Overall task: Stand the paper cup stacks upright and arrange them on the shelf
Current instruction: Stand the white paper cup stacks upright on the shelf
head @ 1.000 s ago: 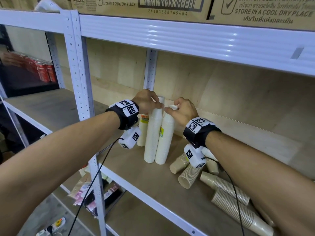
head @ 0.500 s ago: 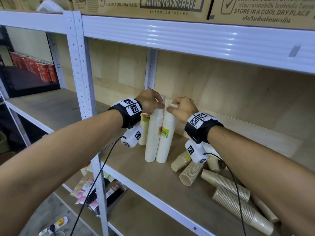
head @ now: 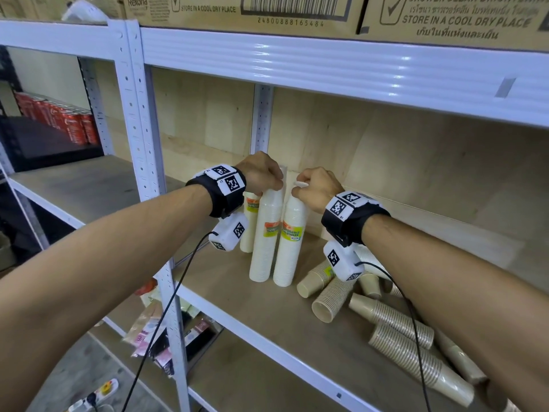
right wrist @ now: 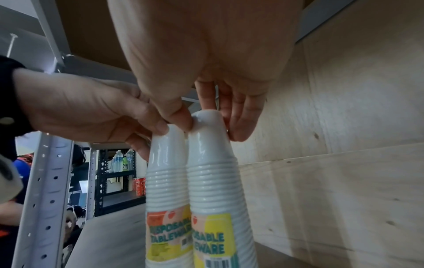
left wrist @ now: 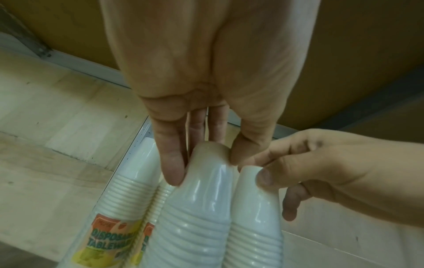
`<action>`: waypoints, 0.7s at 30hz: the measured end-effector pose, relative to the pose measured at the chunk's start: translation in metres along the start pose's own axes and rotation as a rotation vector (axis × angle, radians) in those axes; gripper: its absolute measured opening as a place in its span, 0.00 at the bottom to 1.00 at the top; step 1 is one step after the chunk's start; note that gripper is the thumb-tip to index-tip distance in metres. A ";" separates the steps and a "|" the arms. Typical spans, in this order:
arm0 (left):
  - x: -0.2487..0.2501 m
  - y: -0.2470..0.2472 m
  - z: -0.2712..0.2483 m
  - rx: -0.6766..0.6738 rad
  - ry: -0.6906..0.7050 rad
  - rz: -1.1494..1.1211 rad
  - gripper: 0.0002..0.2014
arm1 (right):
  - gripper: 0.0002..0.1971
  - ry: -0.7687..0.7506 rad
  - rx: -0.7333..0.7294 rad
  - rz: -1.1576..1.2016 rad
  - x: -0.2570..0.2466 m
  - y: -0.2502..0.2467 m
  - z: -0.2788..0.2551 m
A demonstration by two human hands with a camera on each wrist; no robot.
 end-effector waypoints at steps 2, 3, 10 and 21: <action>0.002 0.001 -0.001 -0.015 0.010 0.010 0.14 | 0.19 0.003 0.010 -0.014 -0.001 -0.002 -0.002; 0.003 0.001 -0.002 -0.015 0.010 0.012 0.14 | 0.20 0.007 0.020 -0.028 -0.002 -0.004 -0.003; 0.006 0.000 -0.005 0.015 0.006 0.059 0.16 | 0.17 0.037 0.022 -0.037 -0.001 -0.006 -0.004; 0.010 0.002 -0.008 0.008 0.011 0.075 0.16 | 0.18 -0.007 -0.013 -0.097 -0.015 -0.011 -0.009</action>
Point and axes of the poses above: each hand's wrist, its own z-axis towards the middle knuckle, its own y-axis out of the palm, x = y × z, the point moved 9 cm from there along z, towards the middle knuckle, and after that the axes turned 4 degrees about -y, right-handed, at the moved point
